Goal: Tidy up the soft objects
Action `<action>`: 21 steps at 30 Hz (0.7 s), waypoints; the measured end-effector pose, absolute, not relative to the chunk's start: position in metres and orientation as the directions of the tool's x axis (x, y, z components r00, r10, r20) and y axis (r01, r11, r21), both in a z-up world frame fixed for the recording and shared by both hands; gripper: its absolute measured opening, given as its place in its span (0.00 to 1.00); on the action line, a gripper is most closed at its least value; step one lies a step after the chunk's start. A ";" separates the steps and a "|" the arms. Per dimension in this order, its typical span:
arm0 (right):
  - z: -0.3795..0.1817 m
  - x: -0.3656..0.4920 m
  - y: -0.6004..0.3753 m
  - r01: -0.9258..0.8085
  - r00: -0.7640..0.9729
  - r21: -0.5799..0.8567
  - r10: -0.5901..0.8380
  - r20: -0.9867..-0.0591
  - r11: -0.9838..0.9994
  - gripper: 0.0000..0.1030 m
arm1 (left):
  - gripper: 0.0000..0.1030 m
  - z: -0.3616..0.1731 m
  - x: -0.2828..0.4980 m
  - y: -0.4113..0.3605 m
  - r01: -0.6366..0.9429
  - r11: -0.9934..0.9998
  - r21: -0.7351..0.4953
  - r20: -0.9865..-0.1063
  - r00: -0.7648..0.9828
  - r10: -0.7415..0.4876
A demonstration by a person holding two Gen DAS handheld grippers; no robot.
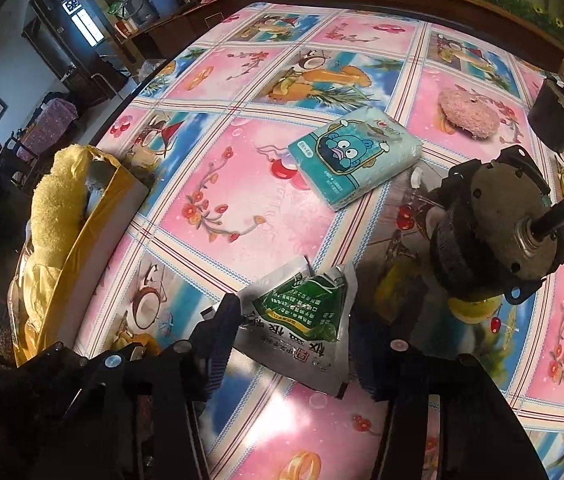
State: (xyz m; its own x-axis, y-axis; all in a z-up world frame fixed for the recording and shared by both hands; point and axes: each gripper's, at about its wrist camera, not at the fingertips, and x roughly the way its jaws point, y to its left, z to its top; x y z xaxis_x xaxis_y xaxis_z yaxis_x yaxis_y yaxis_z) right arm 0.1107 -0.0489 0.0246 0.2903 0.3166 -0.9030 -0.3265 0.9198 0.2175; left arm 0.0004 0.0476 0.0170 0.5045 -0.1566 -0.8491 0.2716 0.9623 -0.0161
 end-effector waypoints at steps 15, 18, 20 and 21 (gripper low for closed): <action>0.064 0.075 -0.073 -0.300 0.360 0.293 0.392 -0.847 0.908 0.33 | 0.49 0.054 -0.035 0.075 0.252 0.956 -0.151 -0.785 0.557 -0.271; 0.074 0.065 -0.071 -0.310 0.374 0.292 0.398 -0.838 0.905 0.33 | 0.49 0.064 -0.044 0.083 0.239 0.957 -0.164 -0.768 0.578 -0.276; 0.082 0.059 -0.067 -0.322 0.382 0.290 0.404 -0.831 0.901 0.33 | 0.49 0.072 -0.049 0.093 0.222 0.958 -0.180 -0.754 0.595 -0.280; 0.086 0.057 -0.063 -0.330 0.384 0.290 0.408 -0.828 0.898 0.33 | 0.49 0.078 -0.052 0.100 0.210 0.960 -0.188 -0.744 0.607 -0.278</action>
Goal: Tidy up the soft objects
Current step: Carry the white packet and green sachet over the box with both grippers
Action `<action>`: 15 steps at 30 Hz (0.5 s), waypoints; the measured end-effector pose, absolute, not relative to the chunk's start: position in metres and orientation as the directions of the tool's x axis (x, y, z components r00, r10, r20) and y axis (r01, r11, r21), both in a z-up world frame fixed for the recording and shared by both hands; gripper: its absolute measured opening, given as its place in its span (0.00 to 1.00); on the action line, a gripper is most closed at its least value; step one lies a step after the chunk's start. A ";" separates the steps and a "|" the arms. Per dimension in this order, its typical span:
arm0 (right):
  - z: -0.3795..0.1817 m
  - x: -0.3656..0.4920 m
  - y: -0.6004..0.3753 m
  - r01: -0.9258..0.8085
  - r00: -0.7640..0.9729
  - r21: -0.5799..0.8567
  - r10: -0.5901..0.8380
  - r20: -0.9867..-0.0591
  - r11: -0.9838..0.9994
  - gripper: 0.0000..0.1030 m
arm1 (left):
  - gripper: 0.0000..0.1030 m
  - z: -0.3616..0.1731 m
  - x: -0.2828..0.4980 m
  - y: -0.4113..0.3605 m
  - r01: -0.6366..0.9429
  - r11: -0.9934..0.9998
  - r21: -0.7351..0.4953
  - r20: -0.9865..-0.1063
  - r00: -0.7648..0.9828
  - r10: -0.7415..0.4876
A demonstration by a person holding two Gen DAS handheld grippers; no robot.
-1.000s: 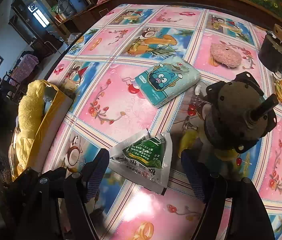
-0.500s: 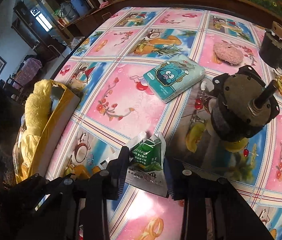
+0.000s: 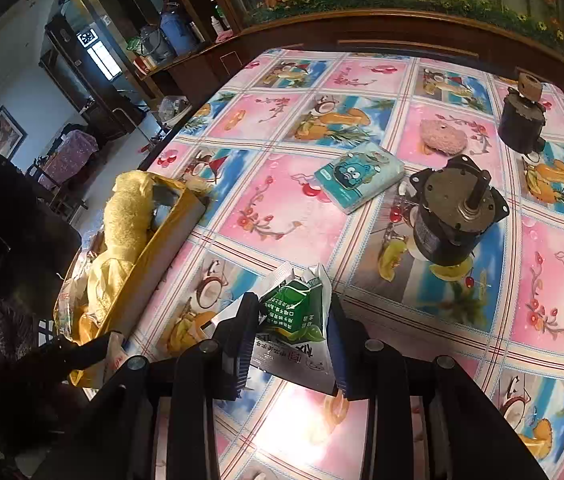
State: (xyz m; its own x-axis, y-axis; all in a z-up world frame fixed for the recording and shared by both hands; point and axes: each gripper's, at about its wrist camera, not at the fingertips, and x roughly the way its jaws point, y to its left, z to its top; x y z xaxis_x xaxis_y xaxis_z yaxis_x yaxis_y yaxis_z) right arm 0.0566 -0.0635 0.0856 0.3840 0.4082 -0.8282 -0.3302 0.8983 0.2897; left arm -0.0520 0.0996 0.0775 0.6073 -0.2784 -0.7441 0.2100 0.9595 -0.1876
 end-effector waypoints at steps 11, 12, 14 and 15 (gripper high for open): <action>0.116 0.035 -0.001 -0.441 0.371 0.320 0.495 -0.786 0.838 0.33 | 0.49 0.095 -0.071 0.205 -0.026 0.979 -0.200 -0.702 0.701 -0.125; 0.118 0.034 0.006 -0.452 0.367 0.320 0.500 -0.784 0.833 0.33 | 0.50 0.093 -0.072 0.214 -0.048 0.979 -0.199 -0.704 0.702 -0.109; 0.121 0.033 0.025 -0.476 0.355 0.324 0.516 -0.780 0.818 0.33 | 0.50 0.088 -0.076 0.230 -0.091 0.977 -0.194 -0.709 0.701 -0.076; 0.121 0.033 0.034 -0.485 0.345 0.331 0.525 -0.778 0.809 0.33 | 0.50 0.085 -0.077 0.237 -0.105 0.975 -0.194 -0.714 0.697 -0.066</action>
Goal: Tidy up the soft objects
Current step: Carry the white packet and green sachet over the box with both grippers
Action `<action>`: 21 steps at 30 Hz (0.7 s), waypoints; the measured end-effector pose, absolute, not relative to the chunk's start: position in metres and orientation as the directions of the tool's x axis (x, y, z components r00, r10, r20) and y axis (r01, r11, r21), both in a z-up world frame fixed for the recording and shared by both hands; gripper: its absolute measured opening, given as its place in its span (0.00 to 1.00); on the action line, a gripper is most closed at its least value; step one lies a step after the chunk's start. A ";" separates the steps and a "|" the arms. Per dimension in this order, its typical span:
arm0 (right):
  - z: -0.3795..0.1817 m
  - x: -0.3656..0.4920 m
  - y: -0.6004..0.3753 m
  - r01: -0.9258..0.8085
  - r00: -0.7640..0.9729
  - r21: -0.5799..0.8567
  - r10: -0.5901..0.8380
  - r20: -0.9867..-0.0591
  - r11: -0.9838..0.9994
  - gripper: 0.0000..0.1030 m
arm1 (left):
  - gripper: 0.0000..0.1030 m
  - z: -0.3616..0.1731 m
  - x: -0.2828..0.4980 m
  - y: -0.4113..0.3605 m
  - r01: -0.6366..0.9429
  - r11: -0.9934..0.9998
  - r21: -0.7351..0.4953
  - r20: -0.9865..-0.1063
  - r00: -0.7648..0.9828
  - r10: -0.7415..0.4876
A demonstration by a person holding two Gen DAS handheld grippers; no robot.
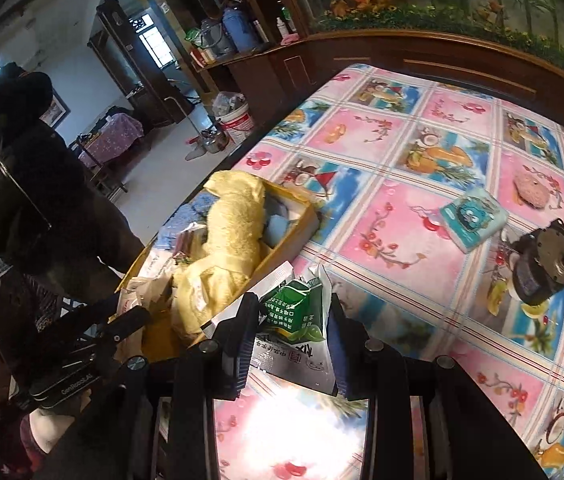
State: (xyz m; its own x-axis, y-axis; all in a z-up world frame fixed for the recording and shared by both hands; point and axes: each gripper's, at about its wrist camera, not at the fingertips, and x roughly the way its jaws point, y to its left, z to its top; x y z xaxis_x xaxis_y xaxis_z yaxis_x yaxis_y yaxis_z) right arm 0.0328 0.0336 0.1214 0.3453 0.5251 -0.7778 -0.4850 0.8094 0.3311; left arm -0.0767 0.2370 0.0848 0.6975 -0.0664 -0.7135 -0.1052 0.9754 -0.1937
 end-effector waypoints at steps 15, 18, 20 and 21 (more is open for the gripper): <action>0.099 0.053 0.185 -0.579 0.238 0.333 0.545 -0.804 0.745 0.34 | 0.76 0.071 -0.091 0.259 -0.182 0.980 -0.080 -0.711 0.699 0.072; 0.089 0.057 0.201 -0.583 0.231 0.318 0.528 -0.817 0.747 0.34 | 0.79 0.070 -0.089 0.263 -0.202 0.977 -0.069 -0.716 0.692 0.092; 0.082 0.059 0.207 -0.578 0.227 0.313 0.517 -0.825 0.753 0.36 | 0.79 0.069 -0.088 0.266 -0.206 0.976 -0.068 -0.718 0.690 0.096; 0.079 0.060 0.208 -0.577 0.226 0.310 0.512 -0.829 0.756 0.36 | 0.79 0.069 -0.089 0.267 -0.208 0.976 -0.070 -0.719 0.689 0.096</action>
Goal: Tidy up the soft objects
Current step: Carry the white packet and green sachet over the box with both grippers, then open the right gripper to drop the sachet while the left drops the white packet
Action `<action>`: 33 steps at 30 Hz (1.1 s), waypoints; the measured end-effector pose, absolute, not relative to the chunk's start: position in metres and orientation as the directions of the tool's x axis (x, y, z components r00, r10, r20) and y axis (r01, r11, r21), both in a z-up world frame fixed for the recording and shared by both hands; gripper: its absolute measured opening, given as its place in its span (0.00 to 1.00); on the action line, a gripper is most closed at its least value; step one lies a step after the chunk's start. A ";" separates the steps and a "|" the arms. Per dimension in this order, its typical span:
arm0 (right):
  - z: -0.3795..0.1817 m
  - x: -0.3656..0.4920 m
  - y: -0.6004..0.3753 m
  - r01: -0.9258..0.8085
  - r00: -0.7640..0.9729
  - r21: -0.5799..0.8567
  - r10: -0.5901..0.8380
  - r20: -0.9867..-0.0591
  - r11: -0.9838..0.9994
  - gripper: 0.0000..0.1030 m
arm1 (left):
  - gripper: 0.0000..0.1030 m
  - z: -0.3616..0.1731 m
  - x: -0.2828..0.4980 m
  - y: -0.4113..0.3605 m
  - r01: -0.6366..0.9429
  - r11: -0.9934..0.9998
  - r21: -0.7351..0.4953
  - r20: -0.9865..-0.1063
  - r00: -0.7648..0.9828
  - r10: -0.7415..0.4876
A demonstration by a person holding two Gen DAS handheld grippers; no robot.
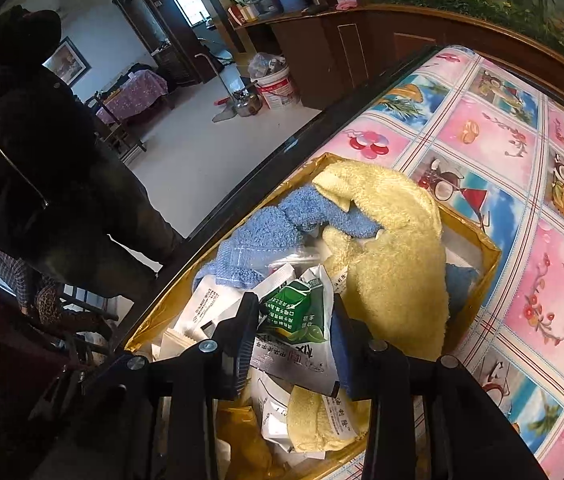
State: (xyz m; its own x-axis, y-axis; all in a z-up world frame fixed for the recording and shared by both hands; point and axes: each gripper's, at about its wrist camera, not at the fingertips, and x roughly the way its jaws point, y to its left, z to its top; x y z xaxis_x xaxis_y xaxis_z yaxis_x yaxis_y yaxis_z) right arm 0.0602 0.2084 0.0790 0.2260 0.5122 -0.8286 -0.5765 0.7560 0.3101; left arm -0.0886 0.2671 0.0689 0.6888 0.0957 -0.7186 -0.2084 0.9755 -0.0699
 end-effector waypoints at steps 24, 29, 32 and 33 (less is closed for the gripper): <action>0.126 0.032 0.154 -0.567 0.342 0.366 0.616 -0.710 0.738 0.75 | 0.79 0.079 -0.094 0.257 -0.246 0.969 -0.039 -0.700 0.698 0.149; 0.126 0.022 0.127 -0.549 0.358 0.373 0.614 -0.704 0.748 0.75 | 0.80 0.090 -0.098 0.240 -0.259 0.965 0.025 -0.672 0.711 0.208; 0.127 0.015 0.107 -0.532 0.374 0.381 0.614 -0.695 0.756 0.75 | 0.80 0.101 -0.106 0.228 -0.275 0.959 0.069 -0.625 0.737 0.256; 0.128 0.012 0.100 -0.527 0.380 0.382 0.613 -0.693 0.759 0.75 | 0.81 0.105 -0.108 0.223 -0.284 0.955 0.084 -0.606 0.746 0.275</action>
State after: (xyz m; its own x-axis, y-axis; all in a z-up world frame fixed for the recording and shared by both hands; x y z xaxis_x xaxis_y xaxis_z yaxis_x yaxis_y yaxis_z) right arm 0.0123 0.1001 0.1276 0.3797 0.6130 -0.6928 -0.5273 0.7588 0.3823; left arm -0.1080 0.2234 0.1054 0.7464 0.2750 -0.6060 -0.2836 0.9552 0.0842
